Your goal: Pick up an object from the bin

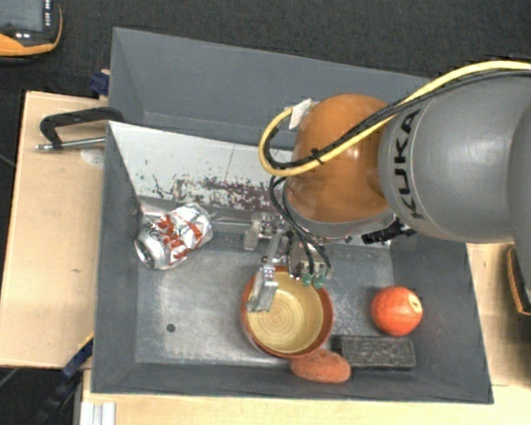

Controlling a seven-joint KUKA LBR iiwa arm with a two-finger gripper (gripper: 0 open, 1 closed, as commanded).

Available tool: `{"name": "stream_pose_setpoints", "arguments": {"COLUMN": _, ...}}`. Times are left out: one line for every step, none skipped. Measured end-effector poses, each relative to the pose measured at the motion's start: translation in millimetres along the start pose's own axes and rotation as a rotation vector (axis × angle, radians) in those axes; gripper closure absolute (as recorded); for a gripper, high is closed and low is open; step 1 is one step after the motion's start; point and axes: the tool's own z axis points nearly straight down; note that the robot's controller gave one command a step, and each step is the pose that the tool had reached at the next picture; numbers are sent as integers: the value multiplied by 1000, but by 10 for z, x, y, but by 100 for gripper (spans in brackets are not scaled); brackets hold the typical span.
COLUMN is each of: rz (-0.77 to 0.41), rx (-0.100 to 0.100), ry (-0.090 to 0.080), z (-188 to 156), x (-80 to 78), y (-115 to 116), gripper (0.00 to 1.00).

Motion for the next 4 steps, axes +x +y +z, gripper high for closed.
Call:
{"name": "stream_pose_setpoints", "arguments": {"rz": 382, "rx": -1, "ry": 5, "z": 660, "x": 370, "y": 321, "gripper": 0}}
{"name": "stream_pose_setpoints", "arguments": {"rz": 384, "rx": -7, "ry": -18, "z": 609, "x": 301, "y": 300, "gripper": 100}}
{"name": "stream_pose_setpoints", "arguments": {"rz": 126, "rx": -12, "ry": -30, "z": -1124, "x": 423, "y": 1077, "gripper": 100}}
{"name": "stream_pose_setpoints", "arguments": {"rz": -106, "rx": -7, "ry": -28, "z": -101, "x": 357, "y": 842, "gripper": 100}}
